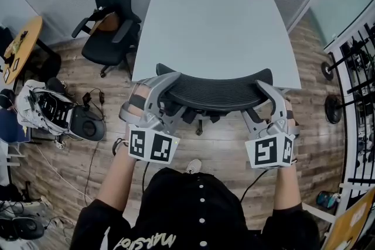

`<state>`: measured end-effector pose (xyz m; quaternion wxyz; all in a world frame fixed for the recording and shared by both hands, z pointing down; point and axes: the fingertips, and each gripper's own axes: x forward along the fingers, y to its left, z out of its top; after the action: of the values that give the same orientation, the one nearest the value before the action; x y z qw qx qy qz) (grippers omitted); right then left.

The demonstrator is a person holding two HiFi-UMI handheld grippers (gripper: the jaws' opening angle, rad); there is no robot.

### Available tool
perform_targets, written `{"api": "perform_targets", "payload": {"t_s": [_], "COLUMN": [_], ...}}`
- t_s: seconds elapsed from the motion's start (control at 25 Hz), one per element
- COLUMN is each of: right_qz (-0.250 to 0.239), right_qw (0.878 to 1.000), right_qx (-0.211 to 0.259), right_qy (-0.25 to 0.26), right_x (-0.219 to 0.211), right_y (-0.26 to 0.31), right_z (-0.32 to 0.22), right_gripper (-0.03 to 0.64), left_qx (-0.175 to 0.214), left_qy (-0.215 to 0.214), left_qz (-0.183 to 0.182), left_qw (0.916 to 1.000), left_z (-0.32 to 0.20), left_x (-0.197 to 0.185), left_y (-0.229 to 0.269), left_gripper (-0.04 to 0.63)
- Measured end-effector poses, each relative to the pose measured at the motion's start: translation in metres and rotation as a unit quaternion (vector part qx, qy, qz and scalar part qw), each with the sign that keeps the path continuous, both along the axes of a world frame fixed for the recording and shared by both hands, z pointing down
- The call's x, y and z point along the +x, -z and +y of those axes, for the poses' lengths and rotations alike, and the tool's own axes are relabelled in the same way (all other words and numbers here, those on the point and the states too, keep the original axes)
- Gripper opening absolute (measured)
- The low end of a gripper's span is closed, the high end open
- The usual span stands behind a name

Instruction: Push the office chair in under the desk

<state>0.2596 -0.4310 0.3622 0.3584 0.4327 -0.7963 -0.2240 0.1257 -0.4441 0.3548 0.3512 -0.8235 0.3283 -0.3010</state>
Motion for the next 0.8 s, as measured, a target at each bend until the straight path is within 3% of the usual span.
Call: {"api": "perform_targets", "payload": {"t_s": [0.52, 0.8], "right_qz": [0.005, 0.006], "right_qw": [1.000, 1.000], "right_qx": [0.003, 0.015], "right_qy": [-0.001, 0.011], "right_x": [-0.003, -0.003], "right_y": [-0.003, 0.000], "right_z": [-0.010, 0.001], "right_gripper": [0.282, 0.276], "left_qx": [0.000, -0.006], "left_qy": [0.004, -0.016], "left_qz": [-0.001, -0.039], "left_qw": [1.0000, 0.9991], "left_z": [-0.010, 0.008], "left_x": [-0.003, -0.013], "left_y": [-0.002, 0.000], "left_gripper": [0.264, 0.253]}}
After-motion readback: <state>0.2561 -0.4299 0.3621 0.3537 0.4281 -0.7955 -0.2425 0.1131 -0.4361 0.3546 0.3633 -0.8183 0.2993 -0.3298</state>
